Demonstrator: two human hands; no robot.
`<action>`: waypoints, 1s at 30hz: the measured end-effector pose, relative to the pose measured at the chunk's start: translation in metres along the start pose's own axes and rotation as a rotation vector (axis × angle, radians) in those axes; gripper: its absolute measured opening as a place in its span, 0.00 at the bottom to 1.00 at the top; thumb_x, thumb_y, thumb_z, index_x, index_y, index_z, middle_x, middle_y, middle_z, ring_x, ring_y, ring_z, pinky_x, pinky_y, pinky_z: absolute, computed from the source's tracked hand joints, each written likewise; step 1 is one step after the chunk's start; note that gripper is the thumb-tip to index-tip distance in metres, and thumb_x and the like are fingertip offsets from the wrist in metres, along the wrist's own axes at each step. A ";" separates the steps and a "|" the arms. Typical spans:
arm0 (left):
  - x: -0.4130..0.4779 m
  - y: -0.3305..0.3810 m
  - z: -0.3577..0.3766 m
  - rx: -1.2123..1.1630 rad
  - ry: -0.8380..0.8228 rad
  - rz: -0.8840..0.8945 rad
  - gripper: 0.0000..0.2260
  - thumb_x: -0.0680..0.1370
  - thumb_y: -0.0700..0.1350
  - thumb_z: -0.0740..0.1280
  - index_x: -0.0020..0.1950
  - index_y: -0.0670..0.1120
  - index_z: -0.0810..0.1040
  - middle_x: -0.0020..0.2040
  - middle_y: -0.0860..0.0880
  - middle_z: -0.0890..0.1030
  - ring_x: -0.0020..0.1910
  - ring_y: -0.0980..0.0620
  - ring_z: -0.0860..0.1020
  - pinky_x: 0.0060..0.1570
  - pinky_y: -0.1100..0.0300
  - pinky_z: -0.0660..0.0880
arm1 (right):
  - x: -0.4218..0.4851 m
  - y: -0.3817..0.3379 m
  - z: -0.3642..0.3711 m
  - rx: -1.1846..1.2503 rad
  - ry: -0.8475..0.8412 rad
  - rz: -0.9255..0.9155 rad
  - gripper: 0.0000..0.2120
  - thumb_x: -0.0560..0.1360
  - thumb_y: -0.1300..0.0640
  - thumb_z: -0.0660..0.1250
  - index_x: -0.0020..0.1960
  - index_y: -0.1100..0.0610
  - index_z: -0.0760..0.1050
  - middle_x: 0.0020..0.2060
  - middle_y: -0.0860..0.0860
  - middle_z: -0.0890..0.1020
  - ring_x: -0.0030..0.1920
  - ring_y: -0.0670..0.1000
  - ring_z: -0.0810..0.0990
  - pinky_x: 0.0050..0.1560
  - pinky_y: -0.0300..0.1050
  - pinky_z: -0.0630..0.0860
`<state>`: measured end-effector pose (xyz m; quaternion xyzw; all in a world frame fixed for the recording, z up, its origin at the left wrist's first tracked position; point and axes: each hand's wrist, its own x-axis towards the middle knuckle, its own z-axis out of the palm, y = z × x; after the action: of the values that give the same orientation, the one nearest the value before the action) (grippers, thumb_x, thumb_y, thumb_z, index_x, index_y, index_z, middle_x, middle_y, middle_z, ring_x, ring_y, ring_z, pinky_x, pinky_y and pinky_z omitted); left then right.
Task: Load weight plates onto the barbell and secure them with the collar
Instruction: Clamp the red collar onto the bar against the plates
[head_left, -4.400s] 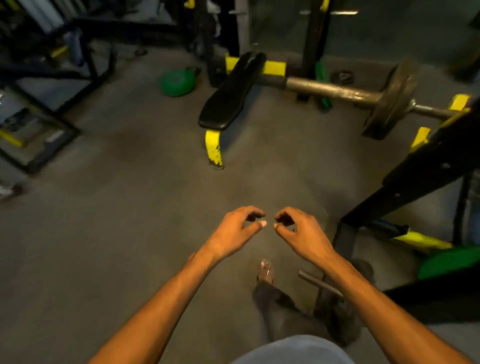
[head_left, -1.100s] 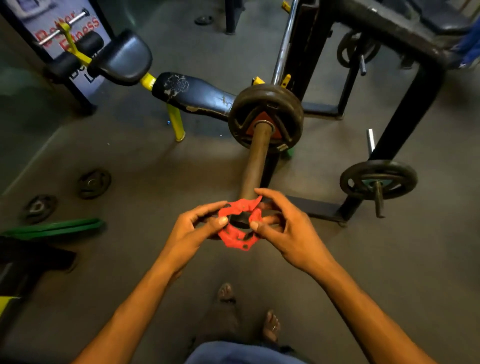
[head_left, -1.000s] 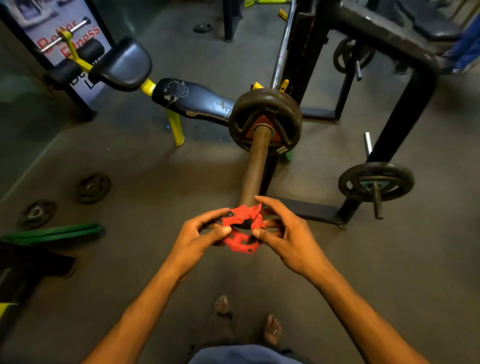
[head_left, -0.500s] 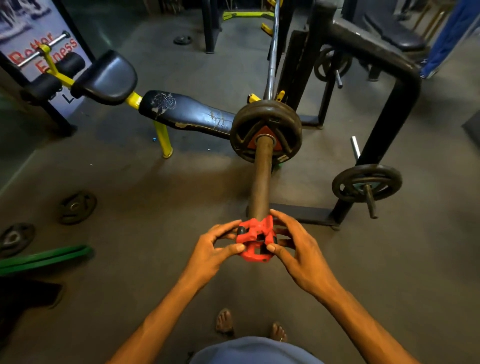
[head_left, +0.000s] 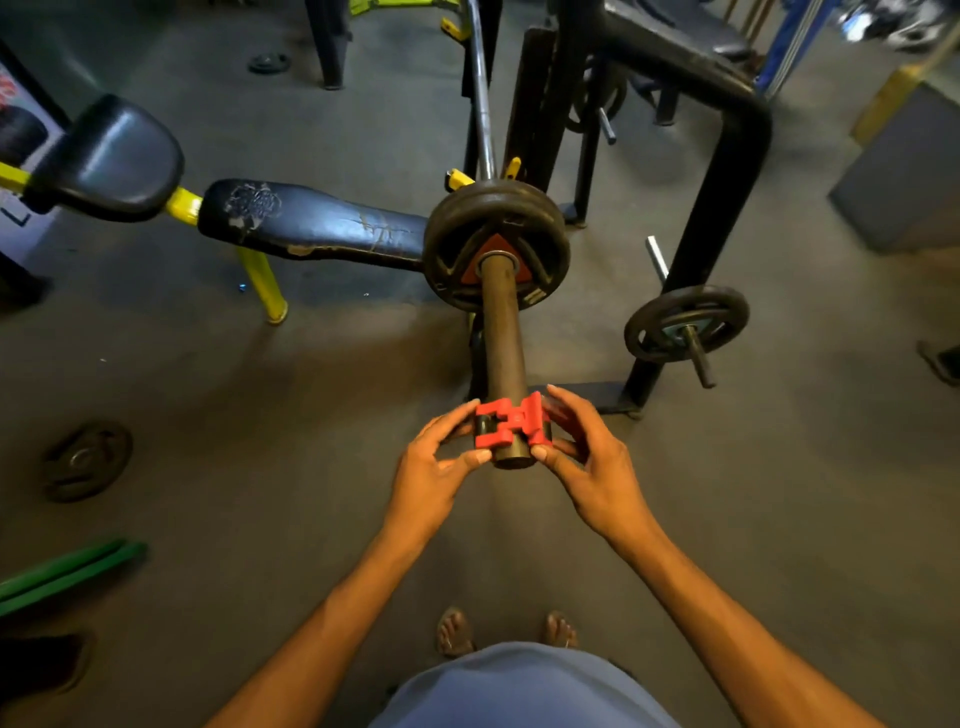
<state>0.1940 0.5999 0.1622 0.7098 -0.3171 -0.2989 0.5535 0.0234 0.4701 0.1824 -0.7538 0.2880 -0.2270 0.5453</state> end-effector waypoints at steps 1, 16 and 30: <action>0.008 0.002 0.002 -0.049 -0.004 -0.036 0.28 0.74 0.31 0.73 0.70 0.51 0.75 0.66 0.48 0.81 0.61 0.60 0.81 0.58 0.63 0.78 | 0.008 0.002 0.003 0.063 0.056 0.037 0.27 0.77 0.61 0.73 0.74 0.54 0.71 0.69 0.47 0.79 0.70 0.43 0.77 0.68 0.40 0.76; 0.134 0.056 0.017 -0.201 -0.080 -0.190 0.17 0.83 0.49 0.65 0.71 0.56 0.76 0.59 0.48 0.85 0.57 0.52 0.84 0.48 0.60 0.83 | 0.148 -0.003 0.009 0.471 0.234 0.437 0.11 0.81 0.56 0.68 0.59 0.62 0.80 0.49 0.59 0.84 0.51 0.56 0.85 0.52 0.56 0.84; 0.212 0.078 0.051 0.104 0.237 -0.280 0.32 0.64 0.74 0.70 0.55 0.51 0.85 0.49 0.49 0.87 0.49 0.51 0.84 0.50 0.55 0.81 | 0.223 0.017 -0.003 0.478 0.188 0.477 0.16 0.79 0.55 0.72 0.61 0.64 0.77 0.53 0.62 0.86 0.55 0.59 0.86 0.54 0.58 0.84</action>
<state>0.2761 0.3896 0.2118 0.8047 -0.1630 -0.2704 0.5027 0.1812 0.3120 0.1730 -0.4922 0.4436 -0.2226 0.7151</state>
